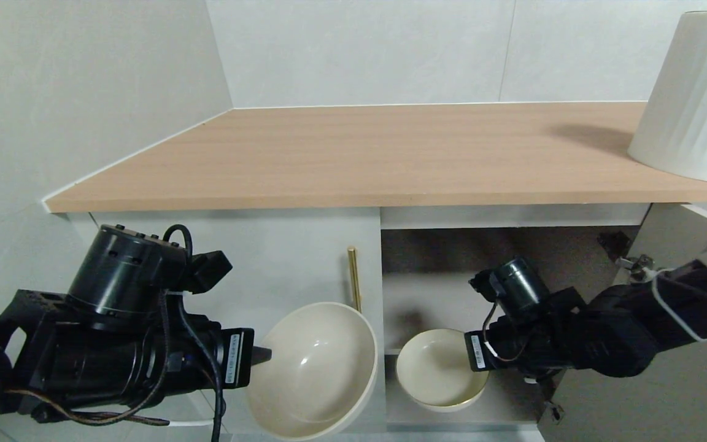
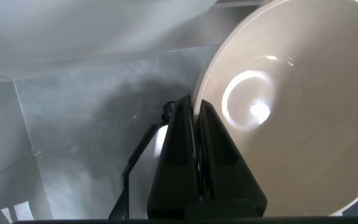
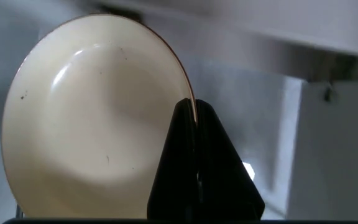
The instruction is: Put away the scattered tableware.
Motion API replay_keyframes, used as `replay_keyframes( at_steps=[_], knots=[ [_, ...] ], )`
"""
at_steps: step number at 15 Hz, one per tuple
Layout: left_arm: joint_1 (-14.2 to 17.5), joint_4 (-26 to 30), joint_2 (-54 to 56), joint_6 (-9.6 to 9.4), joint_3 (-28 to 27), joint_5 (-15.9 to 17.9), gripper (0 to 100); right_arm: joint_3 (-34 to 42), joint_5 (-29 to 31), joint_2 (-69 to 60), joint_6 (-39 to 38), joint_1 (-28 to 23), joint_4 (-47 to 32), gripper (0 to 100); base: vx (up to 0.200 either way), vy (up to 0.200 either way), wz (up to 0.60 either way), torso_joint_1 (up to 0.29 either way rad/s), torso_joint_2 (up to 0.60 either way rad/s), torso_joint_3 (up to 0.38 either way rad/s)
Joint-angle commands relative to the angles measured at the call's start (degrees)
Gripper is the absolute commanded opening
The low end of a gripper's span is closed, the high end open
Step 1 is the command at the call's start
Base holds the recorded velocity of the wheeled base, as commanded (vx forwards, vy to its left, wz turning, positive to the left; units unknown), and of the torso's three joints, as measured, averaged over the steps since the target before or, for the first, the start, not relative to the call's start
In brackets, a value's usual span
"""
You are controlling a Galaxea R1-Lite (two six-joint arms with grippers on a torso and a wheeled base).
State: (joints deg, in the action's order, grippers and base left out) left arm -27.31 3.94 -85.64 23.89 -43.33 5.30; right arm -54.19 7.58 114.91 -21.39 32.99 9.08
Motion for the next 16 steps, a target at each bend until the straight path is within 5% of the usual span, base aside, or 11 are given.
replay_keyframes(
  at_steps=[1, 4, 16],
  knots=[
    [-0.1, 0.0, -0.2, 0.01, 0.0, 0.0, 0, -0.5, 1.3, 10.8, -0.6, -3.7, 8.5, 0, 0.0, 0.0, 0.0, 0.0, 0.0, 0.0],
    [-0.1, 0.0, -0.2, 0.01, 0.2, 0.0, 0, -1.6, 6.9, 16.6, -1.6, -6.5, 17.6, 0, 0.0, 0.0, 0.0, 0.0, 0.0, 0.0],
    [-0.4, 0.0, -0.7, 0.01, 0.2, 0.0, 0, -11.7, 16.3, 23.8, -5.6, -11.8, 19.0, 0, 0.0, 0.0, 0.0, 0.0, 0.0, 0.0]
  ],
)
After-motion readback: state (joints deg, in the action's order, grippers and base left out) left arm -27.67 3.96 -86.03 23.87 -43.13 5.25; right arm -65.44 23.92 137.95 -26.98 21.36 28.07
